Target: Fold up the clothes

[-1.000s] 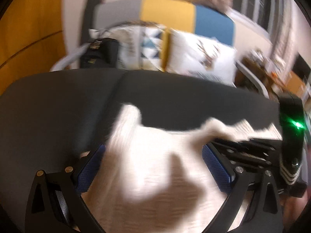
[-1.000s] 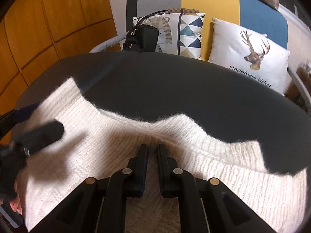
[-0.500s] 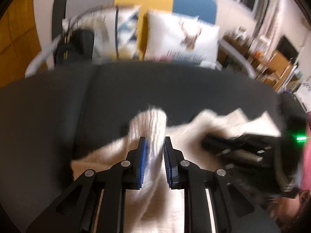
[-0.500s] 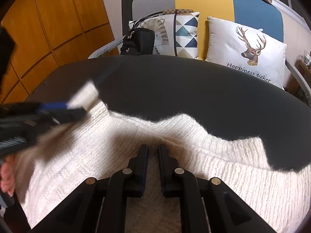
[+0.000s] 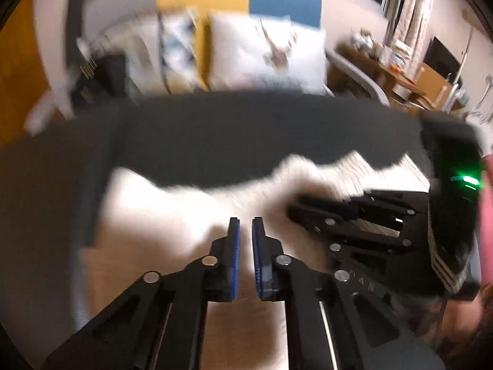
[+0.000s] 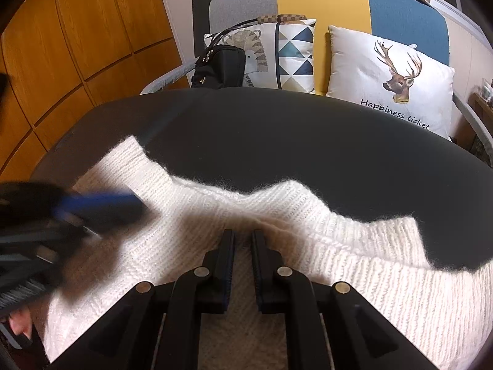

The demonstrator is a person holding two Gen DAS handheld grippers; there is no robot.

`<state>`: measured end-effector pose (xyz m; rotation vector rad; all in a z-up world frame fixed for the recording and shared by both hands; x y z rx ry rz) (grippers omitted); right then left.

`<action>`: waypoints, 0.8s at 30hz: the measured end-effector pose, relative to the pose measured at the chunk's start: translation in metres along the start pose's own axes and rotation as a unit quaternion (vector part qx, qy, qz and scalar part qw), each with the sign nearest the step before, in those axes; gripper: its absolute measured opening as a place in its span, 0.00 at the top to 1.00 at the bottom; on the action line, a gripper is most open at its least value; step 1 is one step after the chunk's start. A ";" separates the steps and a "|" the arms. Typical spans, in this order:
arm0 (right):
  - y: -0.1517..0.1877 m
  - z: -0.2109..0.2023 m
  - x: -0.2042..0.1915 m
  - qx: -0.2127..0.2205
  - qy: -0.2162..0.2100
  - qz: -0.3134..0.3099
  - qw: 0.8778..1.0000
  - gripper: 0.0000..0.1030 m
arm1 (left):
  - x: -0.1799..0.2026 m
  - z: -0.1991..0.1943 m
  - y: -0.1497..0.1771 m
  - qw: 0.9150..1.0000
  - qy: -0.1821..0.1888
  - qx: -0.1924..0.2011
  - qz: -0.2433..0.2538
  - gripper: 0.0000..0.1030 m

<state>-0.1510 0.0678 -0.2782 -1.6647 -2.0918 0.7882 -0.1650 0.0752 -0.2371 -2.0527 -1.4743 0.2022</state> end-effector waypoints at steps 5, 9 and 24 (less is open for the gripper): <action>-0.001 0.000 0.000 -0.001 -0.001 0.002 1.000 0.90 | -0.003 0.023 -0.012 1.000 0.000 -0.028 0.004 0.95; 0.000 -0.001 0.000 0.000 -0.001 0.001 1.000 0.90 | -0.020 0.028 -0.021 0.999 -0.042 0.010 -0.008 0.95; -0.022 -0.077 0.015 0.049 -0.001 0.036 0.998 0.83 | 0.015 -0.014 -0.008 0.996 0.004 0.083 0.027 0.95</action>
Point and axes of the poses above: each gripper's, at about its wrist camera, not at the fingertips, and z roughly the way its jaws point, x to its right, y to its underside, the point moved 9 cm from there along z, roughly the way its jaws point, and after that the axes turned 7 degrees about y, right-handed, at the moved point
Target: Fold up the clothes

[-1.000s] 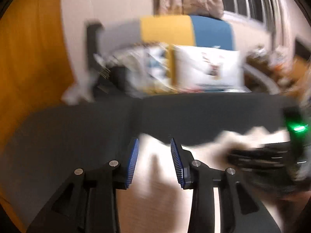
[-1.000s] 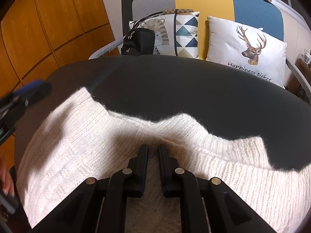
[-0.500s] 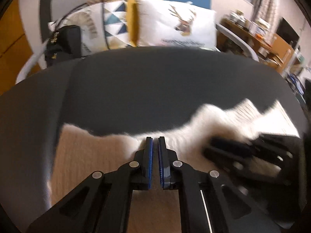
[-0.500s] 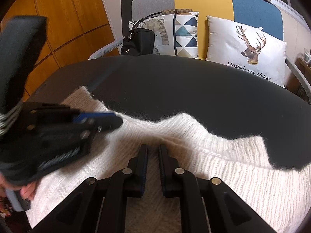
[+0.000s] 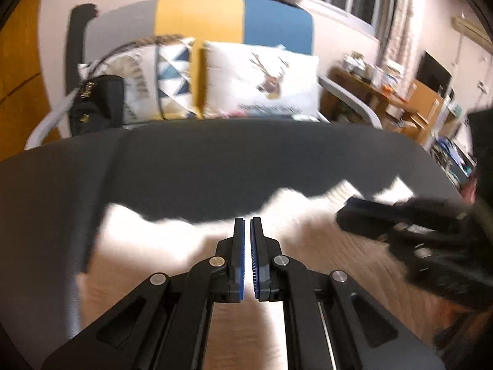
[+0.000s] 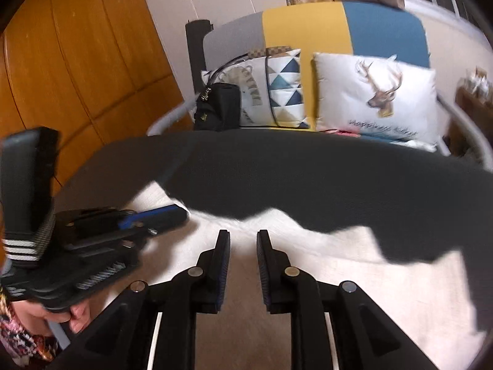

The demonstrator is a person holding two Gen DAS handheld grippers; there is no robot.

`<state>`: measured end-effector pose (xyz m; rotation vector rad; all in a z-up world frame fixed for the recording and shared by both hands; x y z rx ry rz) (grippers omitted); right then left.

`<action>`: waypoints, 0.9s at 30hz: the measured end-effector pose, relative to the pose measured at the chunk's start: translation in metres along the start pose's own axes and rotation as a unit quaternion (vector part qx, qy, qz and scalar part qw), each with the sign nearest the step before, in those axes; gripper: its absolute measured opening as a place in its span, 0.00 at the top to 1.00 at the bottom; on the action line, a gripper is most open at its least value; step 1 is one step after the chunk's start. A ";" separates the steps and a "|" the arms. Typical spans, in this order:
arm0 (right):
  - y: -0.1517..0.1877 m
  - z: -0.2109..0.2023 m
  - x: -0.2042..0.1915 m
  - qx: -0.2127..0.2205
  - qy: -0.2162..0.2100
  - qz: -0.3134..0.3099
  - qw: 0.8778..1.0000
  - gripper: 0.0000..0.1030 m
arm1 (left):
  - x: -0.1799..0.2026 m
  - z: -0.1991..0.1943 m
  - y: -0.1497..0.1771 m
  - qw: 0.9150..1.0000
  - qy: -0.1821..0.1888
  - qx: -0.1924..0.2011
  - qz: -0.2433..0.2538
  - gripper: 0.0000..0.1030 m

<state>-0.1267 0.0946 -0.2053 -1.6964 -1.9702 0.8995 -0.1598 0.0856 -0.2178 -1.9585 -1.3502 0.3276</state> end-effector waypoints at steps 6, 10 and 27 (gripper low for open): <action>0.030 0.018 0.003 -0.078 0.037 -0.042 0.995 0.94 | 0.005 0.031 0.020 0.999 -0.001 -0.049 0.005 0.94; 0.032 0.048 0.013 -0.102 0.052 -0.041 0.993 0.98 | 0.001 0.032 0.022 0.999 0.020 -0.043 -0.016 0.94; 0.014 0.014 0.041 -0.037 0.055 0.032 0.997 0.96 | -0.011 0.021 0.015 0.996 0.053 -0.029 -0.061 0.93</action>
Point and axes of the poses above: each gripper's, at about its wrist camera, not at the fingertips, and z roughly the way its jaws point, x to its right, y to its underside, the point moved 9 cm from there along z, roughly the way its jaws point, and after that the axes turned 7 degrees about y, right-handed, at the moved point
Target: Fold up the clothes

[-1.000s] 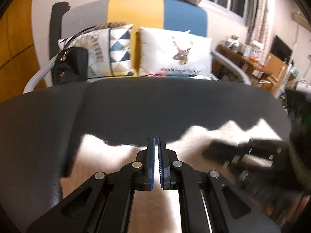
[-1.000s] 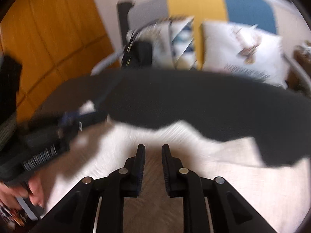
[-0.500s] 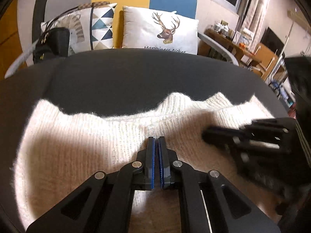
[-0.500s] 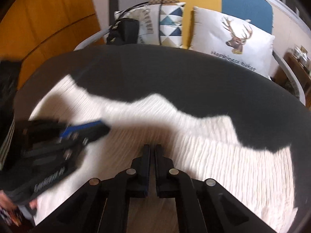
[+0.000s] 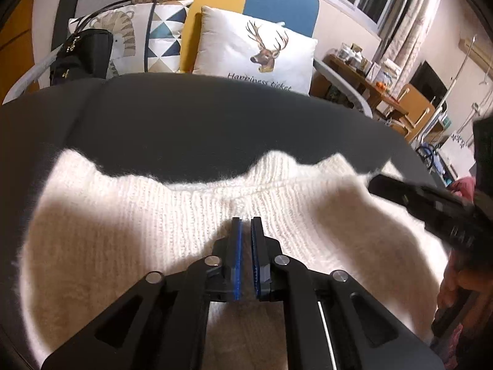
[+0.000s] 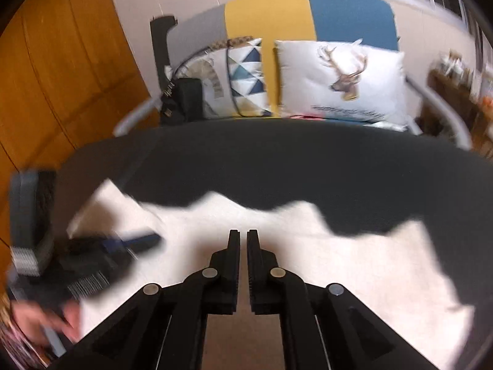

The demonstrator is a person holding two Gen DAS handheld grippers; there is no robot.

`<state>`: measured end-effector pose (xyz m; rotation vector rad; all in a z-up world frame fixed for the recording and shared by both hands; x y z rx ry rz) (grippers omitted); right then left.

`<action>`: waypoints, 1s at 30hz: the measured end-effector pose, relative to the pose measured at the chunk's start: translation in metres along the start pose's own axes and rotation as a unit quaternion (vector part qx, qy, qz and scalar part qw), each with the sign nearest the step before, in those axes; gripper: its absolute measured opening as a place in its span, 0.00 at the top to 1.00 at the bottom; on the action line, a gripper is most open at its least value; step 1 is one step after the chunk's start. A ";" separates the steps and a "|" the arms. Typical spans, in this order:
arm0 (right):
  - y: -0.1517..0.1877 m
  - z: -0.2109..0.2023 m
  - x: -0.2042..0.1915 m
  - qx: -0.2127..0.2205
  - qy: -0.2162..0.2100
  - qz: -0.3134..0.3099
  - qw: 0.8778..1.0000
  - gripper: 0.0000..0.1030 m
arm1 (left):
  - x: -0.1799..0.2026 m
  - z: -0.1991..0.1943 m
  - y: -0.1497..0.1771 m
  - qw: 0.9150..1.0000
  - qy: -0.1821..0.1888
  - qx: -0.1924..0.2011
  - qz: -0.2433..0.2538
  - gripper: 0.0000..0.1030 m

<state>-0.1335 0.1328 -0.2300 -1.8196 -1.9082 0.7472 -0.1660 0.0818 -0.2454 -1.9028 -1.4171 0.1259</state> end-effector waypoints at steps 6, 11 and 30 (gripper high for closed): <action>0.024 0.023 0.030 -0.063 0.055 -0.020 0.996 0.96 | -0.022 0.001 -0.012 0.997 -0.075 -0.009 0.031 0.92; 0.021 0.039 0.050 -0.049 0.045 0.058 0.996 0.98 | -0.045 0.008 -0.018 0.997 -0.081 0.000 0.020 0.90; 0.013 0.007 0.149 -0.005 0.064 0.069 0.995 0.85 | -0.077 -0.029 -0.005 0.991 -0.131 0.029 -0.013 0.82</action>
Point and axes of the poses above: each gripper's, at about its wrist camera, not at the fingertips, and z roughly the way its jaws point, x to its right, y to its underside, the point moved 9 cm from there along z, roughly the way its jaws point, and after that the axes turned 7 degrees about y, right-handed, at the moved point
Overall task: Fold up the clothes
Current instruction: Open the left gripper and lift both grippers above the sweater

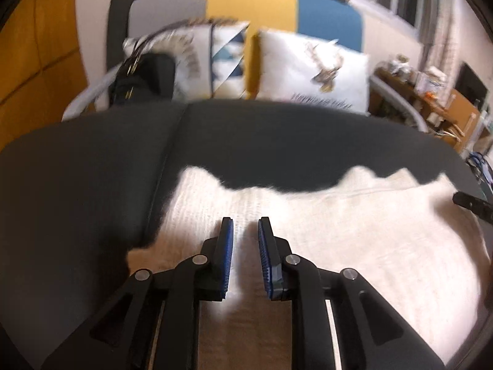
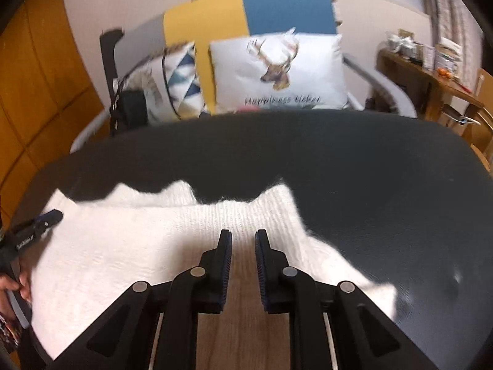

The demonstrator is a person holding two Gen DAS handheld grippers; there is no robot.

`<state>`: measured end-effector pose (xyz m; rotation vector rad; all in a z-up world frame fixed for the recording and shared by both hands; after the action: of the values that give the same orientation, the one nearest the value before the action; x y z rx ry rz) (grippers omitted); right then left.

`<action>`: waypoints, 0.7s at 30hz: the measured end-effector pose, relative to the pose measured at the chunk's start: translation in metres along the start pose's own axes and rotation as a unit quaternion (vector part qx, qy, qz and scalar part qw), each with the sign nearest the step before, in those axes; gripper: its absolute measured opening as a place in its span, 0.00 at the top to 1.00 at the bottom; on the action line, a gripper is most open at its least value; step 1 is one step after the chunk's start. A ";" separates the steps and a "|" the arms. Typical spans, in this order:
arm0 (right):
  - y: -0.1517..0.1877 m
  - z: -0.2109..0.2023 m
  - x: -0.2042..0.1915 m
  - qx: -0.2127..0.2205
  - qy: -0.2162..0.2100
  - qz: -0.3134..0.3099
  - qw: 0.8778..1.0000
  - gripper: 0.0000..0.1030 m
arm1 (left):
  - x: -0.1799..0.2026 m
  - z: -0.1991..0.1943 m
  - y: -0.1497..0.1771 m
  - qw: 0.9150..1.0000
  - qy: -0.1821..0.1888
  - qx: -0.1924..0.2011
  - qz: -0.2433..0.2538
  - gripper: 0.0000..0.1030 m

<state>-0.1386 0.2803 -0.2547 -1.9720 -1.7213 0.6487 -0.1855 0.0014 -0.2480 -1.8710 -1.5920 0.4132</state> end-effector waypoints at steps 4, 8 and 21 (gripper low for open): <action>0.006 0.025 0.013 -0.014 0.041 -0.003 0.999 0.89 | -0.001 0.007 0.001 1.000 0.002 -0.001 0.001 0.81; 0.008 0.032 0.041 0.002 0.081 0.071 0.994 0.90 | -0.005 0.009 0.004 0.999 0.028 0.008 -0.024 0.81; 0.007 -0.017 0.035 0.034 0.044 0.060 0.997 0.82 | 0.000 0.011 0.007 1.000 -0.009 0.010 0.005 0.80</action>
<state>-0.1187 0.3133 -0.2482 -2.0357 -1.5192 0.6427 -0.1868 0.0039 -0.2602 -1.8653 -1.5852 0.4494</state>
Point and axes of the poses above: each gripper's, at about its wrist camera, not at the fingertips, and z roughly the way its jaws point, x to its right, y to its underside, the point moved 9 cm from there along z, roughly the way its jaws point, and after that the axes turned 7 degrees about y, right-handed, at the moved point
